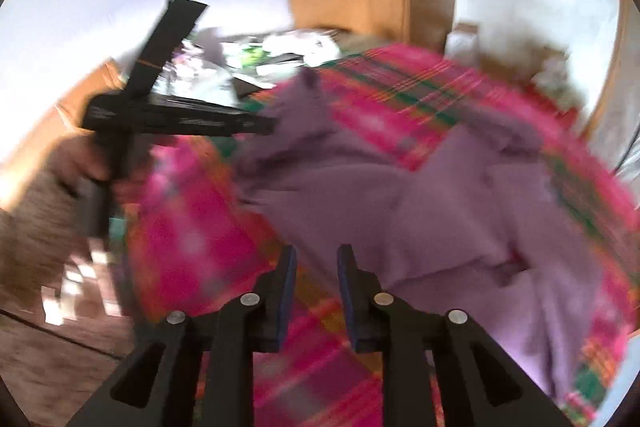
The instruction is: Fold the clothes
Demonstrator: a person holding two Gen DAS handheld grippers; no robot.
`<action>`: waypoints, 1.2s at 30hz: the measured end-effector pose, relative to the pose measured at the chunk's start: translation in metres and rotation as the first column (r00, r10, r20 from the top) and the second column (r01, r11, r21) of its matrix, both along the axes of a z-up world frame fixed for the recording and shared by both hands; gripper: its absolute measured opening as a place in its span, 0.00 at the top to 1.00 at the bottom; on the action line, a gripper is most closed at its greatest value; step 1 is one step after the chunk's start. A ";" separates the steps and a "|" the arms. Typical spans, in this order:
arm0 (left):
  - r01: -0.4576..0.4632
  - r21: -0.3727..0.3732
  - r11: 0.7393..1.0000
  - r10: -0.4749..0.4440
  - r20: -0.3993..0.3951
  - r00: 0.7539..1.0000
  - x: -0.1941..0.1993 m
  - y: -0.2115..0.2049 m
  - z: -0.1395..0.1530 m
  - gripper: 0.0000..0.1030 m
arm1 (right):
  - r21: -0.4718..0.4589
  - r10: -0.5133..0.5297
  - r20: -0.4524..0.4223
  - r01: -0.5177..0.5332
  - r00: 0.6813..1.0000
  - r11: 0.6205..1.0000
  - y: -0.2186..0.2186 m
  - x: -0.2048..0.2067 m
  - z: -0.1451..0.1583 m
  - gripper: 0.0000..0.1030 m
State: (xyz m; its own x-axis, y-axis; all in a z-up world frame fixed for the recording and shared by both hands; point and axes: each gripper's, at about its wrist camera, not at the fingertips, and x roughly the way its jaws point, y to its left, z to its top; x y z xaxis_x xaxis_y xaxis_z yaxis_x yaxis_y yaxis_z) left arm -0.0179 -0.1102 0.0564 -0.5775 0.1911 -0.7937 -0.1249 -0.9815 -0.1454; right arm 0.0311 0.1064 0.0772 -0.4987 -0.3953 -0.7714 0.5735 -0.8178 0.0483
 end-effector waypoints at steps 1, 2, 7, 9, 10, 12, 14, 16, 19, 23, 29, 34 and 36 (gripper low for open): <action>-0.004 -0.022 1.000 0.004 -0.001 1.000 0.000 0.003 -0.001 0.76 | -0.010 0.016 -0.004 -0.016 1.000 1.000 -0.005 -0.003 -0.003 0.76; -0.011 -0.044 0.999 0.010 -0.004 1.000 -0.001 0.005 -0.002 0.76 | -0.021 0.035 -0.005 -0.035 0.999 0.999 -0.012 -0.007 -0.007 0.74; -0.036 -0.056 0.998 0.037 0.021 0.999 -0.010 0.007 -0.010 0.76 | 0.044 0.120 -0.033 -0.118 0.992 0.992 -0.053 -0.031 -0.031 0.70; -0.053 -0.051 0.997 0.055 0.031 0.998 -0.012 0.002 -0.013 0.76 | 0.054 0.152 -0.024 -0.151 0.988 0.987 -0.065 -0.038 -0.038 0.70; -0.060 -0.052 0.997 0.062 0.039 0.997 -0.014 -0.002 -0.015 0.76 | 0.055 0.169 -0.015 -0.168 0.986 0.984 -0.069 -0.040 -0.041 0.70; -0.075 -0.044 0.996 0.077 0.048 0.996 -0.015 -0.009 -0.019 0.76 | 0.056 0.195 -0.006 -0.194 0.981 0.979 -0.076 -0.046 -0.046 0.70; -0.099 -0.034 0.994 0.101 0.044 0.994 -0.014 -0.017 -0.020 0.76 | 0.058 0.201 0.000 -0.200 0.980 0.978 -0.082 -0.053 -0.052 0.70; -0.134 -0.022 0.991 0.135 0.042 0.990 -0.013 -0.027 -0.022 0.76 | 0.055 0.202 0.030 -0.203 0.979 0.978 -0.086 -0.061 -0.058 0.70; -0.197 0.025 0.980 0.196 0.060 0.979 -0.013 -0.047 -0.026 0.76 | 0.083 0.228 0.048 -0.231 0.972 0.969 -0.095 -0.066 -0.069 0.70; -0.289 0.058 0.956 0.285 0.065 0.956 -0.006 -0.074 -0.030 0.76 | 0.108 0.241 0.051 -0.246 0.969 0.963 -0.102 -0.068 -0.076 0.70; -0.390 0.144 0.909 0.381 0.087 0.920 0.013 -0.115 -0.030 0.76 | 0.086 0.244 0.044 -0.247 0.969 0.965 -0.102 -0.069 -0.073 0.70; -0.380 0.173 0.908 0.380 0.034 0.924 0.014 -0.121 -0.010 0.76 | 0.013 0.260 0.051 -0.261 0.964 0.965 -0.107 -0.076 -0.067 0.70; -0.359 0.179 0.916 0.360 0.028 0.932 0.009 -0.119 -0.005 0.76 | 0.000 0.262 0.062 -0.263 0.963 0.965 -0.115 -0.081 -0.069 0.70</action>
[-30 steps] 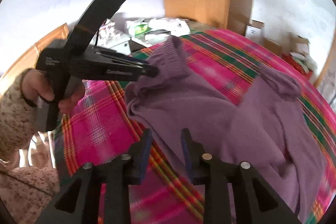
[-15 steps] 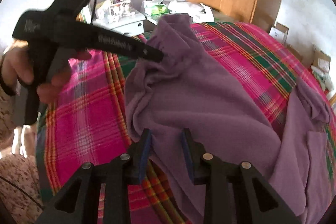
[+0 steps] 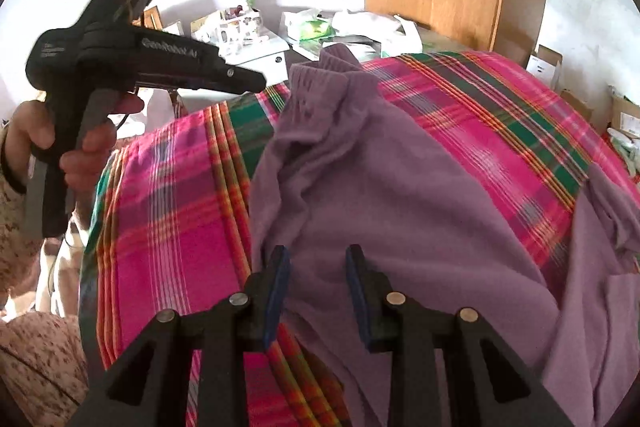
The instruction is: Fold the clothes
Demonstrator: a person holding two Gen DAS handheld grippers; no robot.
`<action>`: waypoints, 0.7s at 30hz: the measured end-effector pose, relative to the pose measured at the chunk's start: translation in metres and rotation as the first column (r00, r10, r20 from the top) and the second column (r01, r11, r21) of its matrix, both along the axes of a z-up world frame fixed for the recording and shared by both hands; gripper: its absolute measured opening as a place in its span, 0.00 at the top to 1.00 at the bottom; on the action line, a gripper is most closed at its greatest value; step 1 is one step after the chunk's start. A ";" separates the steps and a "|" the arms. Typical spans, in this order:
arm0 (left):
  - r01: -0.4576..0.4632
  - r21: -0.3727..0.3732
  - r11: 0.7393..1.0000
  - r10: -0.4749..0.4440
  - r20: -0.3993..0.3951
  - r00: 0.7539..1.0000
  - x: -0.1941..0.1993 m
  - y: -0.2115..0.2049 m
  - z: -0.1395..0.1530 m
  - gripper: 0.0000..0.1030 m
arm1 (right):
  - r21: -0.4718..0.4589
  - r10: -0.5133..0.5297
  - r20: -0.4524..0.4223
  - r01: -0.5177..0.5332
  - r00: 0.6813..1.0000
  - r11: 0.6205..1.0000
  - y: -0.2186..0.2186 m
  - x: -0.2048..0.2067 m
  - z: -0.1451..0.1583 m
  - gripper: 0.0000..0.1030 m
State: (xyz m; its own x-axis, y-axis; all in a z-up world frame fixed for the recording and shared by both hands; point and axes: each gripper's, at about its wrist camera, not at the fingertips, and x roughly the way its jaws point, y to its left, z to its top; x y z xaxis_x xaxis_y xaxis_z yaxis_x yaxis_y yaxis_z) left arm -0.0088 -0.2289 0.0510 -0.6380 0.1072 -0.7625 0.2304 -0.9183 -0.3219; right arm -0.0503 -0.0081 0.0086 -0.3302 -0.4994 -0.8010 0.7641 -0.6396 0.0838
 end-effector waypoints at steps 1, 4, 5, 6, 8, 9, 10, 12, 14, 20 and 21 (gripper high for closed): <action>0.013 0.007 1.000 -0.013 -0.003 1.000 -0.003 0.002 0.002 0.76 | -0.004 0.002 0.010 -0.002 1.000 1.000 -0.004 -0.002 -0.001 0.70; 0.062 0.032 0.998 -0.062 0.008 0.998 -0.010 0.011 0.004 0.76 | -0.016 0.000 0.050 0.001 0.999 1.000 -0.016 -0.011 -0.004 0.70; 0.082 0.033 0.996 -0.083 0.005 0.997 -0.011 0.015 0.006 0.76 | -0.021 0.000 0.073 0.002 0.997 1.000 -0.020 -0.015 -0.006 0.70; 0.099 0.031 0.995 -0.099 0.001 0.995 -0.012 0.019 0.008 0.76 | -0.026 0.000 0.099 0.003 0.995 1.000 -0.024 -0.020 -0.008 0.70; 0.120 0.013 0.993 -0.120 -0.011 0.993 -0.012 0.024 0.014 0.76 | -0.029 -0.002 0.101 0.005 0.995 1.000 -0.030 -0.024 -0.009 0.70; 0.128 0.000 0.992 -0.128 -0.018 0.992 -0.013 0.026 0.017 0.76 | -0.029 -0.007 0.106 0.010 0.994 1.000 -0.033 -0.027 -0.010 0.71; 0.136 -0.013 0.991 -0.136 -0.024 0.990 -0.013 0.028 0.020 0.76 | -0.038 -0.007 0.121 0.012 0.993 0.999 -0.034 -0.029 -0.012 0.71; 0.149 -0.033 0.988 -0.150 -0.036 0.988 -0.015 0.031 0.027 0.76 | -0.064 -0.007 0.144 0.017 0.990 0.998 -0.035 -0.032 -0.013 0.79; 0.150 -0.024 0.988 -0.151 -0.046 0.987 -0.020 0.031 0.031 0.76 | -0.079 -0.006 0.150 0.018 0.989 0.997 -0.036 -0.035 -0.012 0.97; 0.139 -0.055 0.989 -0.141 -0.033 0.989 -0.031 0.026 0.031 0.76 | -0.046 0.021 0.048 -0.018 0.999 0.999 -0.033 -0.028 0.013 0.98; 0.130 -0.053 0.990 -0.132 -0.034 0.991 -0.033 0.024 0.031 0.76 | -0.046 0.022 0.032 -0.021 0.999 0.999 -0.032 -0.028 0.020 0.98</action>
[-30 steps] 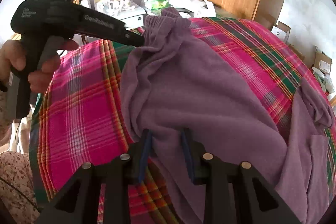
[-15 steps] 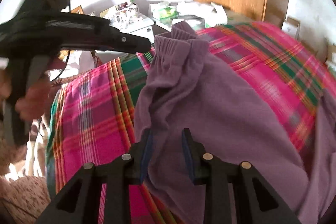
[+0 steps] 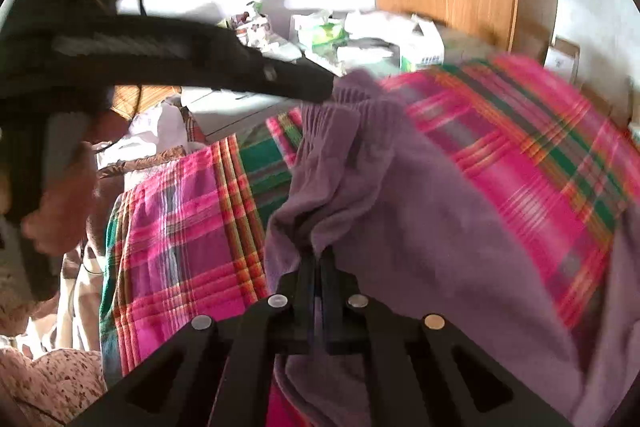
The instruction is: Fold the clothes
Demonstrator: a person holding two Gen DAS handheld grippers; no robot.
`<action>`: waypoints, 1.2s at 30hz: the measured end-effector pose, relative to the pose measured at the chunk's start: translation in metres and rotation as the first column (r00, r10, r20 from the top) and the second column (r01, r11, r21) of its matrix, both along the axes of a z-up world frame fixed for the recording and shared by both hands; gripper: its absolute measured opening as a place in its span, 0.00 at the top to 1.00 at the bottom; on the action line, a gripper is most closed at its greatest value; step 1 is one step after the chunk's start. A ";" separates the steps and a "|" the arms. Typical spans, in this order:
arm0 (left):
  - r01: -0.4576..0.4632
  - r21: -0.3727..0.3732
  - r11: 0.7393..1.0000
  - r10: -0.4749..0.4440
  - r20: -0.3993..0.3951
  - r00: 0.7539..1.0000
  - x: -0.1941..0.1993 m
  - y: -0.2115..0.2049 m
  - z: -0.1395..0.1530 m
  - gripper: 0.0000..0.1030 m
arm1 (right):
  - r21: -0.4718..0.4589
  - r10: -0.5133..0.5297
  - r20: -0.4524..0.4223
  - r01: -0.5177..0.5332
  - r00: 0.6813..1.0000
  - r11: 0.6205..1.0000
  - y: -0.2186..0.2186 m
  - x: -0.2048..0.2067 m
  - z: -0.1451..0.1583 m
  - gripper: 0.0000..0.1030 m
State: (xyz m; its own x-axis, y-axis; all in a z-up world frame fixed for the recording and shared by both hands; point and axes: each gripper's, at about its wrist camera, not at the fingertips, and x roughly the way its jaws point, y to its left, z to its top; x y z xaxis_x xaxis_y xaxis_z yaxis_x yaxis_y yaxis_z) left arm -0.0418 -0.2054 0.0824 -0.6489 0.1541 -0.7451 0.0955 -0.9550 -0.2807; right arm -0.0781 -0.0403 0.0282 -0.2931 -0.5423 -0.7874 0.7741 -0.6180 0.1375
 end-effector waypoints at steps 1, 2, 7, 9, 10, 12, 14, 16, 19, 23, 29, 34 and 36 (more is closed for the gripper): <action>-0.008 0.000 1.000 0.008 -0.004 1.000 -0.001 -0.003 0.001 0.76 | -0.002 0.002 -0.016 -0.002 1.000 1.000 0.001 0.000 0.006 0.98; -0.011 0.000 1.000 0.011 -0.006 1.000 -0.003 -0.004 0.001 0.76 | -0.002 0.000 -0.027 0.000 1.000 1.000 0.002 -0.002 0.012 0.98; -0.006 0.010 1.000 0.006 0.030 1.000 -0.007 -0.006 -0.008 0.76 | 0.010 -0.042 -0.083 0.043 0.996 0.999 0.008 -0.017 0.032 0.98; -0.015 -0.002 1.000 0.015 0.037 0.999 -0.005 -0.008 -0.013 0.76 | 0.013 -0.072 -0.103 0.074 0.992 0.997 0.012 -0.028 0.037 0.98; -0.021 -0.002 1.000 0.021 0.044 0.999 -0.005 -0.010 -0.017 0.76 | 0.017 -0.090 -0.115 0.092 0.989 0.996 0.016 -0.035 0.039 0.98; -0.040 0.017 0.999 0.039 0.066 0.997 -0.006 -0.017 -0.024 0.76 | 0.017 -0.126 -0.134 0.129 0.983 0.992 0.022 -0.048 0.045 0.98; -0.058 0.028 0.998 0.056 0.065 0.996 -0.004 -0.022 -0.027 0.76 | 0.026 -0.168 -0.160 0.174 0.973 0.984 0.025 -0.063 0.049 0.98; -0.072 0.041 0.997 0.070 0.050 0.996 0.000 -0.027 -0.026 0.76 | 0.034 -0.206 -0.175 0.215 0.963 0.976 0.028 -0.077 0.050 0.98; -0.088 0.102 0.991 0.084 0.041 0.996 0.006 -0.034 -0.024 0.76 | 0.053 -0.250 -0.190 0.264 0.950 0.963 0.030 -0.103 0.051 0.98; -0.091 0.133 0.987 0.084 0.054 0.995 0.012 -0.036 -0.028 0.76 | 0.121 -0.267 -0.219 0.297 0.939 0.947 0.018 -0.139 0.045 0.98; -0.084 0.144 0.986 0.078 0.048 0.996 0.012 -0.036 -0.029 0.76 | 0.179 -0.314 -0.290 0.373 0.904 0.910 0.007 -0.196 0.043 0.98; -0.088 0.147 0.985 0.080 0.060 0.995 0.009 -0.038 -0.033 0.76 | 0.187 -0.340 -0.286 0.401 0.896 0.897 0.000 -0.224 0.034 0.98; -0.088 0.150 0.985 0.079 0.069 0.995 0.007 -0.039 -0.036 0.76 | 0.191 -0.345 -0.272 0.402 0.898 0.896 0.001 -0.224 0.028 0.98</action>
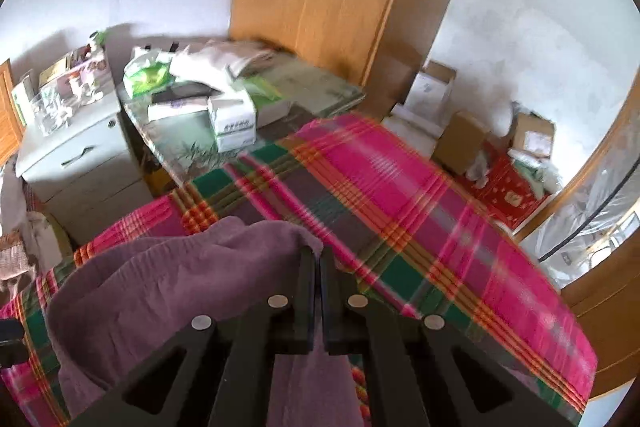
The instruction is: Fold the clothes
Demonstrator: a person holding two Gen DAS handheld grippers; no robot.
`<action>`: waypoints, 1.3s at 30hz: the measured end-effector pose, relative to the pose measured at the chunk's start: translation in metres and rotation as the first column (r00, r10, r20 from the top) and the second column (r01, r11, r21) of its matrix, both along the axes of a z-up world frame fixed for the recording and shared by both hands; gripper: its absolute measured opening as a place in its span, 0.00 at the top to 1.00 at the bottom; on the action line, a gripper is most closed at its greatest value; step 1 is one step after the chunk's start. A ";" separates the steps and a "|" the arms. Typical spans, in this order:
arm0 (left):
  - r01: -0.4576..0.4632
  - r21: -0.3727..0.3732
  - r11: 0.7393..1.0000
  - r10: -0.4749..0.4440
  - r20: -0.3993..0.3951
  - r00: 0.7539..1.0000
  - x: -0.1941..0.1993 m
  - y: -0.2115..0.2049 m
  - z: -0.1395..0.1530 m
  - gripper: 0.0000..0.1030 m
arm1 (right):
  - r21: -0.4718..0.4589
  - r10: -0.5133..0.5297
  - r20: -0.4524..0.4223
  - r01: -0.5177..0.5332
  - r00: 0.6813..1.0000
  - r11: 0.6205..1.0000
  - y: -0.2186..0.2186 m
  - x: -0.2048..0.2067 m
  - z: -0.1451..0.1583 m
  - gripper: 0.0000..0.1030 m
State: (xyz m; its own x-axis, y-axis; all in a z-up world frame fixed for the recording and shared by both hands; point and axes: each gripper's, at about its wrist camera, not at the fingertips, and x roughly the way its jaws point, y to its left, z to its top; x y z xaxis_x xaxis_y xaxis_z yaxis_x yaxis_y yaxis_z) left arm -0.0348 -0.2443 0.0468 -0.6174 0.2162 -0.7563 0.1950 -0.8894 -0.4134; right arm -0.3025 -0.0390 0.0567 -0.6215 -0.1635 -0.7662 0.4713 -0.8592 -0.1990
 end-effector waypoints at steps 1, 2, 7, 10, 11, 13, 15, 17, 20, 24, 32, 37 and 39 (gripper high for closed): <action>0.004 0.000 1.000 -0.004 0.002 1.000 0.000 0.000 -0.001 0.76 | -0.012 -0.009 -0.005 0.009 1.000 1.000 0.003 0.003 0.000 0.97; 0.004 -0.002 1.000 -0.004 0.005 1.000 -0.001 0.000 -0.001 0.76 | -0.024 -0.018 -0.009 0.018 1.000 1.000 0.005 0.005 0.000 0.97; 0.011 0.015 1.000 -0.011 0.009 1.000 0.001 0.002 -0.002 0.76 | -0.179 -0.025 -0.080 0.010 0.996 0.984 0.038 0.046 0.044 0.95; 0.022 0.006 1.000 -0.022 0.027 0.999 0.004 0.011 -0.003 0.76 | -0.258 -0.057 -0.077 0.035 0.995 0.966 0.064 0.075 0.068 0.91; 0.036 -0.001 0.999 -0.036 0.032 0.999 0.004 0.015 -0.004 0.76 | -0.277 -0.064 -0.067 0.043 0.996 0.960 0.073 0.085 0.073 0.89; 0.064 -0.015 0.998 -0.063 0.046 0.997 0.005 0.025 -0.007 0.76 | -0.293 -0.073 -0.053 0.054 0.996 0.954 0.093 0.112 0.075 0.88; 0.073 -0.030 0.997 -0.071 0.071 0.995 0.006 0.032 -0.011 0.76 | -0.280 -0.077 -0.041 0.062 0.996 0.958 0.113 0.141 0.072 0.88; 0.081 -0.042 0.996 -0.078 0.078 0.994 0.009 0.038 -0.013 0.76 | -0.261 -0.092 -0.043 0.077 0.995 0.962 0.128 0.169 0.067 0.88; 0.092 -0.006 0.996 -0.091 0.068 0.993 0.014 0.044 -0.016 0.76 | -0.237 -0.141 -0.038 0.128 0.989 0.963 0.157 0.215 0.053 0.88; 0.107 0.051 0.993 -0.113 0.123 0.986 0.013 0.050 -0.029 0.76 | -0.219 -0.273 -0.026 0.261 0.962 0.940 0.205 0.267 0.029 0.86; 0.059 0.057 0.997 -0.068 0.173 0.983 0.018 0.059 -0.039 0.75 | -0.304 -0.466 0.075 0.465 0.882 0.831 0.275 0.315 -0.010 0.78; 0.051 -0.007 0.999 -0.049 0.175 0.983 0.018 0.065 -0.036 0.75 | -0.304 -0.549 0.067 0.541 0.833 0.784 0.296 0.322 -0.021 0.71; 0.058 -0.010 0.998 -0.055 0.174 0.983 0.018 0.068 -0.034 0.75 | -0.282 -0.585 0.051 0.574 0.809 0.769 0.302 0.324 -0.025 0.69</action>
State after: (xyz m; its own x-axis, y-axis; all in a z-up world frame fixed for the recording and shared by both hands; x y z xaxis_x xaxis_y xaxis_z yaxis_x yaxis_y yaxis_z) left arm -0.0166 -0.1762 0.0128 -0.4635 0.2353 -0.8543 0.2117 -0.9068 -0.3646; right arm 0.0211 0.2634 0.0318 -0.6931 0.0409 -0.7196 -0.1366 -0.9877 0.0755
